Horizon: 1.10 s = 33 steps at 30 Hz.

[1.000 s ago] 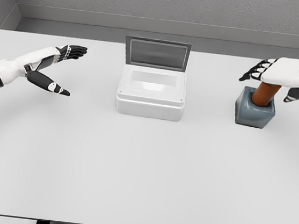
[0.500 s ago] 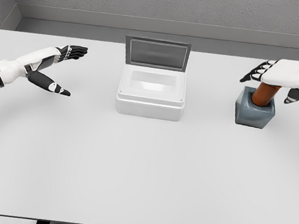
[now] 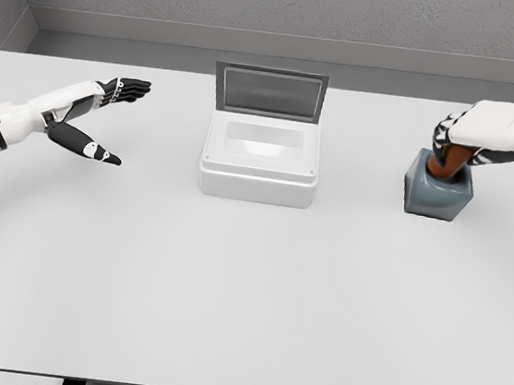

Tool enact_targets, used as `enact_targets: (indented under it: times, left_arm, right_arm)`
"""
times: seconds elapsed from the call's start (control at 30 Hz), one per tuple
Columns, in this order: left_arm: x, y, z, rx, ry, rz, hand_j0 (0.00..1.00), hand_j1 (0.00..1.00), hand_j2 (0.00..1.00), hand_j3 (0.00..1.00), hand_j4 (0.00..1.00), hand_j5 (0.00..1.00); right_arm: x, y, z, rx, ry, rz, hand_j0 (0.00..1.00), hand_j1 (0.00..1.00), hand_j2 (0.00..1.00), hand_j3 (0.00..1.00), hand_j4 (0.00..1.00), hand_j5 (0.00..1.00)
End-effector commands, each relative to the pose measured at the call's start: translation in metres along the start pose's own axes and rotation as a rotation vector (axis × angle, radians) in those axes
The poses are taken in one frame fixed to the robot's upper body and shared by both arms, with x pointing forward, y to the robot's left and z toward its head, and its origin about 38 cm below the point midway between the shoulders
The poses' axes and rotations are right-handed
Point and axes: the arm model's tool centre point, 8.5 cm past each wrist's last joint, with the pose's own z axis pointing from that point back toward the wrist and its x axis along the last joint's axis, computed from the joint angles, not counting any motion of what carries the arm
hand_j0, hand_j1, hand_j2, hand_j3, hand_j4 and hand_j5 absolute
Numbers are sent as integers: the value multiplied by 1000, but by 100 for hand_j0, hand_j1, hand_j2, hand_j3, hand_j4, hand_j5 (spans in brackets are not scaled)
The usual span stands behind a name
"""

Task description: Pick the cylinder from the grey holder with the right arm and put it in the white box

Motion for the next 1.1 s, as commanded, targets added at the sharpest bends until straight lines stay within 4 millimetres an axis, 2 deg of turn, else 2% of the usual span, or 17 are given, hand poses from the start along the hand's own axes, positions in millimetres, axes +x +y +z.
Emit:
enact_targets:
  times: [0.0, 0.1, 0.17, 0.27, 0.4, 0.63, 0.7, 0.83, 1.07]
  left_arm:
    - [0, 1, 0, 4, -3, 5, 100, 100, 100, 100, 100, 100]
    - [0, 1, 0, 4, -3, 5, 100, 100, 100, 100, 100, 100]
    - [0, 1, 0, 4, -3, 5, 100, 100, 100, 100, 100, 100]
    - [0, 1, 0, 4, -3, 5, 100, 100, 100, 100, 100, 100]
    - [0, 1, 0, 4, -3, 5, 100, 100, 100, 100, 100, 100]
    - [0, 1, 1, 5, -1, 6, 100, 100, 100, 100, 100, 100]
    - [0, 1, 1, 4, -1, 5, 100, 100, 100, 100, 100, 100]
    - [0, 1, 1, 5, -1, 6, 100, 100, 100, 100, 100, 100]
    - [0, 1, 1, 5, -1, 6, 100, 100, 100, 100, 100, 100]
  right_arm:
    - [-1, 0, 3, -2, 0, 1, 18, 18, 18, 18, 18, 18]
    - [-6, -5, 12, -17, 19, 4, 18, 18, 18, 18, 18, 18]
    - [-15, -23, 29, -81, 55, 10, 18, 18, 18, 18, 18, 18]
    - [-1, -54, 18, -143, 11, 52, 18, 18, 18, 18, 18, 18]
    - [28, -86, -19, -210, -89, 84, 18, 18, 18, 18, 18, 18]
    - [56, -106, -35, -237, -164, 138, 19, 19, 19, 19, 19, 19]
    - [65, -112, -34, -245, -184, 166, 19, 19, 19, 19, 19, 19]
    - [84, -114, -37, -239, -228, 211, 19, 19, 19, 19, 19, 19]
    - [99, -113, -46, -226, -268, 234, 21, 21, 21, 21, 21, 21]
